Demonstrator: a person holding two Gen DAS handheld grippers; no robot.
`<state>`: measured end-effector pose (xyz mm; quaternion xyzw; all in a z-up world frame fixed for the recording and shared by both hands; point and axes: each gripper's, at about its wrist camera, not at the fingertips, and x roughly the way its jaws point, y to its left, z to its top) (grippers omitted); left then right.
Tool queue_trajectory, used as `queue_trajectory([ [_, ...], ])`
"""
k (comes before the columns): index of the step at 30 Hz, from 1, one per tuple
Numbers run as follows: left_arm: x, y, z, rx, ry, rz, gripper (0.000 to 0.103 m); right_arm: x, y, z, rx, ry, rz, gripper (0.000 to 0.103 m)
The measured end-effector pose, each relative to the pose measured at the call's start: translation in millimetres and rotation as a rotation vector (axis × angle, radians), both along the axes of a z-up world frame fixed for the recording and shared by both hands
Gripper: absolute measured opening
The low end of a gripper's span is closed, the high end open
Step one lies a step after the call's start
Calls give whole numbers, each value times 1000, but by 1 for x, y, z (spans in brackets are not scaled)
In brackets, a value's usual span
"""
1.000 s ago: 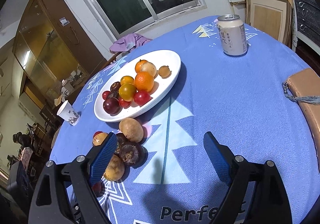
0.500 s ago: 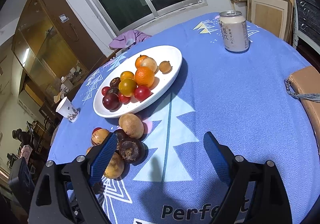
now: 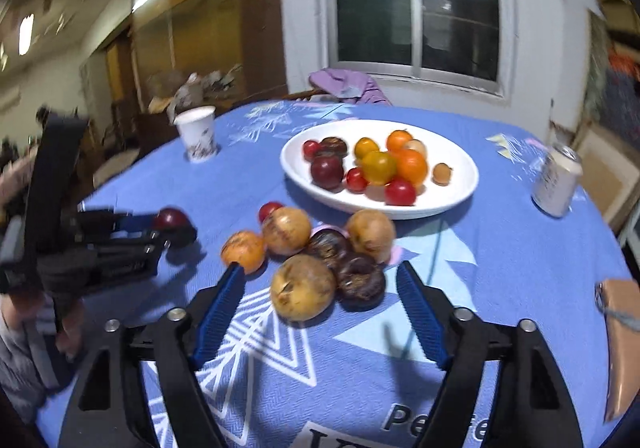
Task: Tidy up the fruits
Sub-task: 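Grasp a dark red plum with the left tool while the right tool grasps a tan round fruit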
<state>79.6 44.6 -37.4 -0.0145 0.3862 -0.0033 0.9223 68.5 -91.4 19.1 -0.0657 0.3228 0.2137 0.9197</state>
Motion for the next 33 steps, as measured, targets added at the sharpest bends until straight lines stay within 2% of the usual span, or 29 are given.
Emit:
queue_trajectory([
  [2, 0, -3, -2, 12, 7, -11, 39, 1, 11, -7, -52, 14, 30, 61],
  [4, -1, -6, -4, 11, 13, -23, 39, 3, 14, -9, -63, 31, 42, 54],
  [12, 2, -7, -10, -4, 37, -21, 39, 9, 31, -18, -110, 88, 45, 53],
  [24, 3, -8, -13, -4, 50, -18, 40, 28, 46, -24, -144, 100, 21, 53],
  [25, 3, -7, -13, -3, 49, -18, 40, 29, 47, -25, -156, 104, 18, 52],
  [26, 3, -7, -13, -2, 49, -18, 40, 30, 48, -26, -164, 109, 11, 46],
  [33, 2, -7, -13, 3, 48, -20, 40, 33, 46, -28, -154, 127, 5, 46],
])
